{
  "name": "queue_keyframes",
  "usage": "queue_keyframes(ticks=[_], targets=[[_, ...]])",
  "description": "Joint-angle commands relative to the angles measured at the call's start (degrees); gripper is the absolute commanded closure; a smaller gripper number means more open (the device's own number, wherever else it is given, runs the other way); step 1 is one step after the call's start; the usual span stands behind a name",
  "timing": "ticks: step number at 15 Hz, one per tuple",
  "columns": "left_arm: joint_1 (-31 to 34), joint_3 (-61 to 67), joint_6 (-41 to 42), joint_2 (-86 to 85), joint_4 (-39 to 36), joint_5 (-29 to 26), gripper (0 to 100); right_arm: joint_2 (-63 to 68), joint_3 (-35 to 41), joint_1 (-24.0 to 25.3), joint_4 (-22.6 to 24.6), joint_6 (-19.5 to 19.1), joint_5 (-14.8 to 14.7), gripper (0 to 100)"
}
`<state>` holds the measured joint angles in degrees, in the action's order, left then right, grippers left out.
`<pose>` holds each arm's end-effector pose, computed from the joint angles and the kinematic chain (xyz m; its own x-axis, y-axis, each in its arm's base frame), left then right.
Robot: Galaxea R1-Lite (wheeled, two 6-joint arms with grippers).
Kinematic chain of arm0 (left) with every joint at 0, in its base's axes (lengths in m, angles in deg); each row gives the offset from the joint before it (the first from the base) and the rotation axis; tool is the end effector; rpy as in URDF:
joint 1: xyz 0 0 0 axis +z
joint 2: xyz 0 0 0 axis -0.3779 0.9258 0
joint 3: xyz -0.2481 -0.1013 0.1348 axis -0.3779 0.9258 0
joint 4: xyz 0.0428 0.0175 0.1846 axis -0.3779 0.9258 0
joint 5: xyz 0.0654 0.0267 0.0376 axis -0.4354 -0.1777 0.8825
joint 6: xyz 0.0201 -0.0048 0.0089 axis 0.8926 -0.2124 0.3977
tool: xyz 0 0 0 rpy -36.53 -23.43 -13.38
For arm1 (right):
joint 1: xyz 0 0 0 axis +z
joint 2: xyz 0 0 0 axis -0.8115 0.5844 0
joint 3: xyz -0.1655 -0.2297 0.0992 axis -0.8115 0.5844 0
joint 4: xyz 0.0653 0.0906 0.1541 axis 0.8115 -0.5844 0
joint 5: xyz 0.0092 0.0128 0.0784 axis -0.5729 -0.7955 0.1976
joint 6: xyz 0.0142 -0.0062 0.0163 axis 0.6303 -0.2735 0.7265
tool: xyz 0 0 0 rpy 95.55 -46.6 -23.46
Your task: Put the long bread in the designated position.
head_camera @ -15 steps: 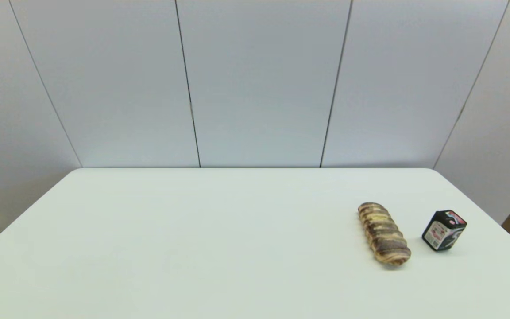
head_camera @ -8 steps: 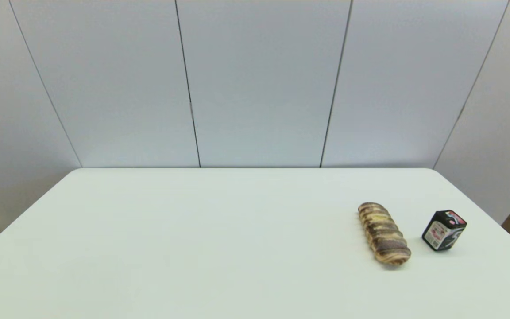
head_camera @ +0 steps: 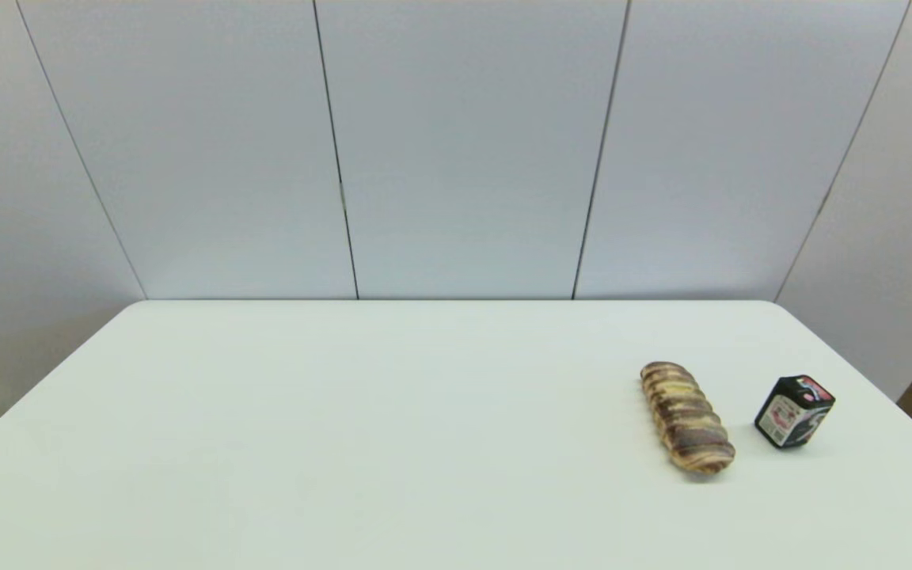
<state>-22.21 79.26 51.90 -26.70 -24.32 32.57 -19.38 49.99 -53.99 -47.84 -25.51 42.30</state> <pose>-0.0228 0.0001 0.0751 1.0000 0.0052 -0.0032 -0.0052 0.9999 -0.0089 -0.0229 -0.0001 0.0757 1.0000 0.0067 0.0027 -0.0065 0.9984 -0.0567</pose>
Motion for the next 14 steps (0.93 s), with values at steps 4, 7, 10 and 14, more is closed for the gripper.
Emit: queue_keyframes(ticks=[4,7,10,14], targets=[[0.0,0.0,-0.02,0.09,-0.01,0.06,0,0.07,0.09,0.02,0.01,-0.45,0.13,0],[0.0,0.0,-0.02,0.09,-0.01,0.06,0,0.07,0.09,0.02,-0.07,-0.36,0.04,0],[0.0,0.0,-0.02,0.0,-0.01,0.06,0,0.07,0.09,0.02,-0.07,-0.54,0.04,0],[0.0,0.0,-0.02,0.09,-0.01,0.06,0,0.07,0.09,0.02,0.01,-0.36,0.04,0]])
